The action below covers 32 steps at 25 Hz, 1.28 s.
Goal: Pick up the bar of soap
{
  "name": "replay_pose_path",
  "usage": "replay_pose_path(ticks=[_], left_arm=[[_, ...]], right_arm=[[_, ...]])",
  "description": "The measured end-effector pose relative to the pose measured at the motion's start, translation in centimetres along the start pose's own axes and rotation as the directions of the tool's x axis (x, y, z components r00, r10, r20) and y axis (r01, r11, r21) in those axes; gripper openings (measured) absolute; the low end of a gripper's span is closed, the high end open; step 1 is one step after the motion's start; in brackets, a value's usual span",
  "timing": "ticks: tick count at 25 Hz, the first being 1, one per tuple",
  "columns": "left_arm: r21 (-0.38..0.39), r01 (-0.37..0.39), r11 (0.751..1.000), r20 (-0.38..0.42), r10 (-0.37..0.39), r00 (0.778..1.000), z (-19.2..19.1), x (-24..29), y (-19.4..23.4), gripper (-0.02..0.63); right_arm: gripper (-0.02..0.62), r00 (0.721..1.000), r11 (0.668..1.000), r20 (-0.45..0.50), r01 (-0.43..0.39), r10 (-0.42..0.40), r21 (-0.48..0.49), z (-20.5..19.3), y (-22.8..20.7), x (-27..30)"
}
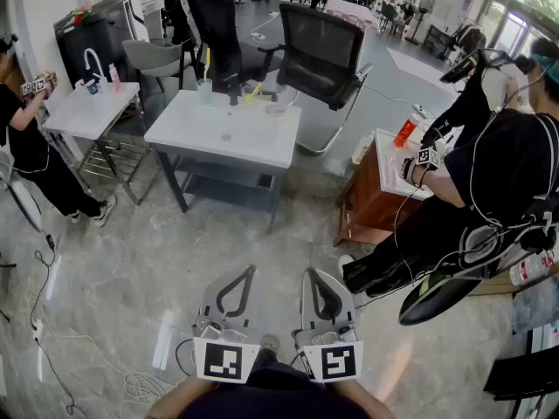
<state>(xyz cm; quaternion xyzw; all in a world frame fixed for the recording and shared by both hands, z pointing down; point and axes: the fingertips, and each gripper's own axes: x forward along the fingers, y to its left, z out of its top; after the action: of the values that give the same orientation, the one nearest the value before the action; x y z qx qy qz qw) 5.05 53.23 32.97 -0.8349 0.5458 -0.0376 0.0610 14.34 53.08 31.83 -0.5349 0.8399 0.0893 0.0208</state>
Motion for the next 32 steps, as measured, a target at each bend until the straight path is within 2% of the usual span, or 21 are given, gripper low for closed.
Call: replay_pose_path(ticks=[7, 15, 21, 27, 32], left_arm=[[0.0, -0.005, 1.0, -0.003, 0.005, 1.0, 0.5, -2.1, -0.2, -0.001], [0.016, -0.033, 0.999, 0.023, 0.033, 0.999, 1.2, -1.1, -1.1, -0.001], [0.027, -0.068, 0.997, 0.045, 0.067, 0.997, 1.6, 0.4, -1.2, 0.0], [0.018, -0.091, 0.996, 0.023, 0.091, 0.996, 0.9, 1.9, -0.2, 0.0], [0.021, -0.105, 0.994, 0.03, 0.105, 0.994, 0.2, 4.6, 2.0, -0.001]], right_arm=[[0.014, 1.0, 1.0, 0.011, 0.014, -0.014, 0.008, 0.7, 0.8, -1.6], [0.014, 0.999, 1.0, 0.041, 0.007, -0.007, 0.003, 1.1, -1.5, -1.7], [0.015, 0.998, 0.999, 0.058, -0.032, 0.031, 0.008, 0.7, -2.7, -0.5], [0.017, 0.996, 0.997, 0.056, -0.071, 0.07, 0.019, 0.4, -2.8, 1.8], [0.081, 0.995, 0.997, 0.065, -0.079, 0.078, 0.013, -0.4, -3.6, 5.3]])
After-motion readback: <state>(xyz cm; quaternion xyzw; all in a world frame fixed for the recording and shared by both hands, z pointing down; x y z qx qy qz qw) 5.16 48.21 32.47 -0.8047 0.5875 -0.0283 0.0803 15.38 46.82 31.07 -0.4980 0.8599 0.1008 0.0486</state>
